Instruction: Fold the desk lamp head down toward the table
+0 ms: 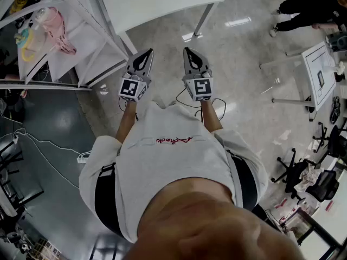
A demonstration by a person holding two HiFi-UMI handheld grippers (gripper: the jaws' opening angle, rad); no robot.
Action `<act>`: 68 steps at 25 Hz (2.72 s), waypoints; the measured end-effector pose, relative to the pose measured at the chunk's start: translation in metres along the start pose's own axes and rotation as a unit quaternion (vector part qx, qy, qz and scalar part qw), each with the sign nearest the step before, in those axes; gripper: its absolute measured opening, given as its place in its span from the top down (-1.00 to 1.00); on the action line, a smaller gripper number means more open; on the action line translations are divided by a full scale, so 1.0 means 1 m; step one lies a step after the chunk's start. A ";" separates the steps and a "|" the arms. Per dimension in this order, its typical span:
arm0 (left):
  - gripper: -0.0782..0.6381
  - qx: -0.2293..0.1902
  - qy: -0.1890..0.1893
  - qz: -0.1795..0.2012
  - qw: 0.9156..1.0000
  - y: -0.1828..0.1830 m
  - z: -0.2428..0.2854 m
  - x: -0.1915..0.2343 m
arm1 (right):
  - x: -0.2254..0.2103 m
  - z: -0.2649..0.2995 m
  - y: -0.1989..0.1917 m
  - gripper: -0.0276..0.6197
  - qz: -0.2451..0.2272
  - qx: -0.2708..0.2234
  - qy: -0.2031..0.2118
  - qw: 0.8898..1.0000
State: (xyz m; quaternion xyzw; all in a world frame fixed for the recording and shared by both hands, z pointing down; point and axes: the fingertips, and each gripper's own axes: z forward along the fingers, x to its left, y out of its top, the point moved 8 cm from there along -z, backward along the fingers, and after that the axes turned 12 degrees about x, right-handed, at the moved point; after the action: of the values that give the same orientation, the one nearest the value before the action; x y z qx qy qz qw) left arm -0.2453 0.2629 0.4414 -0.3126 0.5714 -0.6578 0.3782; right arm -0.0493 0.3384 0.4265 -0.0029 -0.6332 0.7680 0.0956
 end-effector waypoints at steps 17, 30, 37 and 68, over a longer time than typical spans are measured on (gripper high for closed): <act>0.72 0.001 0.013 0.013 1.000 0.007 0.021 -0.008 | -0.024 0.006 -0.001 0.84 0.014 -0.020 0.022 0.999; 0.72 0.012 0.030 0.003 0.999 0.001 0.040 -0.043 | -0.056 -0.014 -0.021 0.84 0.003 -0.015 0.037 0.999; 0.72 0.019 0.027 0.003 0.999 -0.005 0.052 -0.048 | -0.067 -0.012 -0.029 0.84 0.005 -0.018 0.037 0.999; 0.72 0.003 0.015 -0.008 1.000 0.021 0.292 0.154 | -0.189 0.232 0.013 0.84 -0.011 -0.016 0.031 0.999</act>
State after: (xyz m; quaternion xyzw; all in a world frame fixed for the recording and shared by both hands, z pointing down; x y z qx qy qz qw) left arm -0.0760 -0.0208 0.4619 -0.3066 0.5723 -0.6670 0.3654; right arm 0.1052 0.0818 0.4378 -0.0212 -0.6425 0.7560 0.1231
